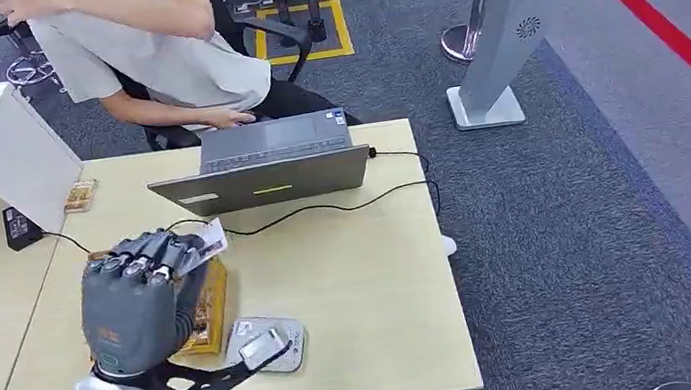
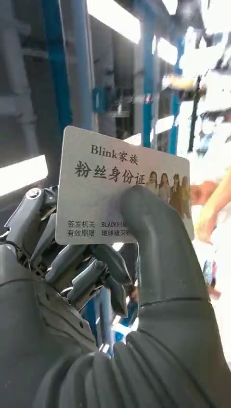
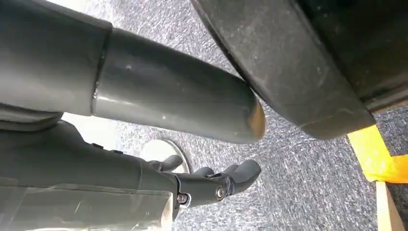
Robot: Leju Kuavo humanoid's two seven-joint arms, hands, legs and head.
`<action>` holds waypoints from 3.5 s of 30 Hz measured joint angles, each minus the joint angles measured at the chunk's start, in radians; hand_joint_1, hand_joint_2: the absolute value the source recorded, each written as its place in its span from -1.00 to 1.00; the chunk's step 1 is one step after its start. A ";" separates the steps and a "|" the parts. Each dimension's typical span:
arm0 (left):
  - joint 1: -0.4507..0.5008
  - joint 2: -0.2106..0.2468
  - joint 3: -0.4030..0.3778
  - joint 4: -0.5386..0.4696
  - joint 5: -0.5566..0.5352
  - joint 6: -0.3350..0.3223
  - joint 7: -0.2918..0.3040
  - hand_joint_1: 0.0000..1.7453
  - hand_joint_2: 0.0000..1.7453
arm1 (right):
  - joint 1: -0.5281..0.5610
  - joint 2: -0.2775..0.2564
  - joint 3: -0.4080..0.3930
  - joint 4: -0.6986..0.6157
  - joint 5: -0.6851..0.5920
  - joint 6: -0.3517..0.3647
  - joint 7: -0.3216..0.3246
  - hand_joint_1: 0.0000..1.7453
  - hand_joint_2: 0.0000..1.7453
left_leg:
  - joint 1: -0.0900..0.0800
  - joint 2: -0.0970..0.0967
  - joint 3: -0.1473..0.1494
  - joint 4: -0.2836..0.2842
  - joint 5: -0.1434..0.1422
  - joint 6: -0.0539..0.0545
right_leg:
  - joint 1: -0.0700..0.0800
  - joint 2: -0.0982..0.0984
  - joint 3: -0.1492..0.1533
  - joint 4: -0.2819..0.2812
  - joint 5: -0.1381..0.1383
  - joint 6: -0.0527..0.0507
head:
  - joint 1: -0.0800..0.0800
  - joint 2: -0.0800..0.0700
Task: Pass the card to the sensor for recognition and then transmit it.
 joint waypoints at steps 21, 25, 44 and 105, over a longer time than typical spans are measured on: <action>-0.386 0.033 0.322 0.504 -0.068 -0.067 0.058 1.00 1.00 | -0.024 0.001 0.019 -0.001 0.036 0.047 -0.009 -1.00 -1.00 | 0.000 0.001 -0.001 0.000 0.005 -0.001 | 0.000 0.001 -0.003 0.004 0.004 -0.003 | -0.002 0.000; -0.389 0.032 0.324 0.518 -0.069 -0.067 0.058 1.00 1.00 | -0.025 0.001 0.019 -0.001 0.037 0.047 -0.005 -1.00 -1.00 | 0.000 0.001 -0.001 0.000 0.005 -0.001 | 0.000 0.001 -0.004 0.004 0.004 -0.003 | -0.002 0.000; -0.389 0.021 0.324 0.536 -0.071 -0.101 0.058 -1.00 1.00 | -0.035 0.000 0.019 -0.002 0.036 0.048 -0.014 -1.00 1.00 | 0.000 0.002 -0.003 0.000 0.005 -0.001 | 0.000 0.002 -0.006 0.004 0.004 -0.003 | -0.002 0.000; 0.130 0.244 -0.007 -0.127 0.174 -0.396 -0.026 -1.00 1.00 | 0.002 0.002 -0.083 0.000 -0.076 -0.002 0.015 -1.00 1.00 | 0.000 0.001 -0.005 0.000 0.004 -0.002 | 0.000 0.001 -0.008 0.005 0.002 -0.004 | -0.001 0.000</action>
